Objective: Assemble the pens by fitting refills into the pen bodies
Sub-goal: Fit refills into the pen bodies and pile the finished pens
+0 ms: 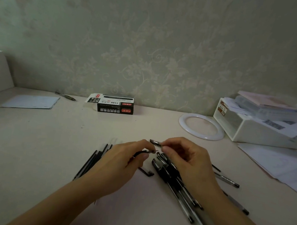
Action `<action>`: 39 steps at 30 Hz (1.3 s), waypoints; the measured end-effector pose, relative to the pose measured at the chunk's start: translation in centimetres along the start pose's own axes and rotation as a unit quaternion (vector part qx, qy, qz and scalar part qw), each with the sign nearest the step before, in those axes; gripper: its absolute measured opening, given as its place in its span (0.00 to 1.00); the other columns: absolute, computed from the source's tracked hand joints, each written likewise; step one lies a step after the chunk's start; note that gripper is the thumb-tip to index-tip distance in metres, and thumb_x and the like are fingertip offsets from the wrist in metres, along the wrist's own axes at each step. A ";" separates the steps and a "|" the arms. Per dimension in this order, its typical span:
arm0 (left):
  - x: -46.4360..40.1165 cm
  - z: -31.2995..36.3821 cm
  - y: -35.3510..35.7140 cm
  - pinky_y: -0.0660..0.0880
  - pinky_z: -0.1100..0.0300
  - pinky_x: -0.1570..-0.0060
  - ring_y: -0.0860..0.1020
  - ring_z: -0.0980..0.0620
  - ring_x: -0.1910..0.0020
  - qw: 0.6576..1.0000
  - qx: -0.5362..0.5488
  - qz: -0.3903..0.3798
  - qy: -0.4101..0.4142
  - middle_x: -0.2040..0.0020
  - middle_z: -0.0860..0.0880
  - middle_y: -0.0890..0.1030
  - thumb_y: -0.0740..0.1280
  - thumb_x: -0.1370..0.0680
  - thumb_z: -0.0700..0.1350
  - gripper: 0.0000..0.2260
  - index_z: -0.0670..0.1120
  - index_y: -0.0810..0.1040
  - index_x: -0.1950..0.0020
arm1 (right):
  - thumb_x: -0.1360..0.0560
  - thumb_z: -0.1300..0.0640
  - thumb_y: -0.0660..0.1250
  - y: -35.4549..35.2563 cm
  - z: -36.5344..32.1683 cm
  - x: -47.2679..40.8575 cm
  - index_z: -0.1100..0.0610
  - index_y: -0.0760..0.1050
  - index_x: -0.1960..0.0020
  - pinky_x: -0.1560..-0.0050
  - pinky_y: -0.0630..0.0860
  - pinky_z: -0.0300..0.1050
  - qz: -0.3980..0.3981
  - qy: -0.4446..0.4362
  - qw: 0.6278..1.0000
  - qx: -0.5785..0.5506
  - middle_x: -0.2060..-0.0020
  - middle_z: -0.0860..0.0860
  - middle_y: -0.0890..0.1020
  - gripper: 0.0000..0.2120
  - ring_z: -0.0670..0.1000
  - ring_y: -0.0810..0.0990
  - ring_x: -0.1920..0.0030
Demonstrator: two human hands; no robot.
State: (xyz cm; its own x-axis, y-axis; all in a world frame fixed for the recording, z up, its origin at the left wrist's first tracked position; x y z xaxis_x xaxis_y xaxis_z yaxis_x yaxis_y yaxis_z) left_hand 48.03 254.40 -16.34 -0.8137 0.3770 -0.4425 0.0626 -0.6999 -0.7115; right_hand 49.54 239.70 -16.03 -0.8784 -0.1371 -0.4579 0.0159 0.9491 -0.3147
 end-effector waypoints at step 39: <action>-0.1 0.7 -0.1 0.75 0.63 0.59 0.78 0.59 0.59 1.000 -0.029 0.002 0.003 0.59 0.58 0.80 0.65 0.21 0.48 0.01 0.53 0.73 0.52 | 0.25 0.42 0.65 1.9 -1.0 0.3 0.47 0.81 0.56 0.57 0.70 0.28 -0.080 -0.058 0.984 0.148 0.62 0.38 0.80 0.10 0.43 0.78 0.57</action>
State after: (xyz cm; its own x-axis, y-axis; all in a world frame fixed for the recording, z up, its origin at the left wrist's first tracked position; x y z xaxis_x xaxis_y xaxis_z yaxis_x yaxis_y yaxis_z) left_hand 47.65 254.01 -15.85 -0.8104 0.3775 -0.4481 0.0991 -0.6654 -0.7398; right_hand 48.83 241.70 -15.93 -0.8203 -0.3256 -0.4702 0.0364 0.7908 -0.6110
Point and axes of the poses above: each hand's wrist, its own x-axis away from the middle knuckle, its own y-axis out of the palm, z = x × y, the point moved 10 cm from there along -x, towards the middle knuckle
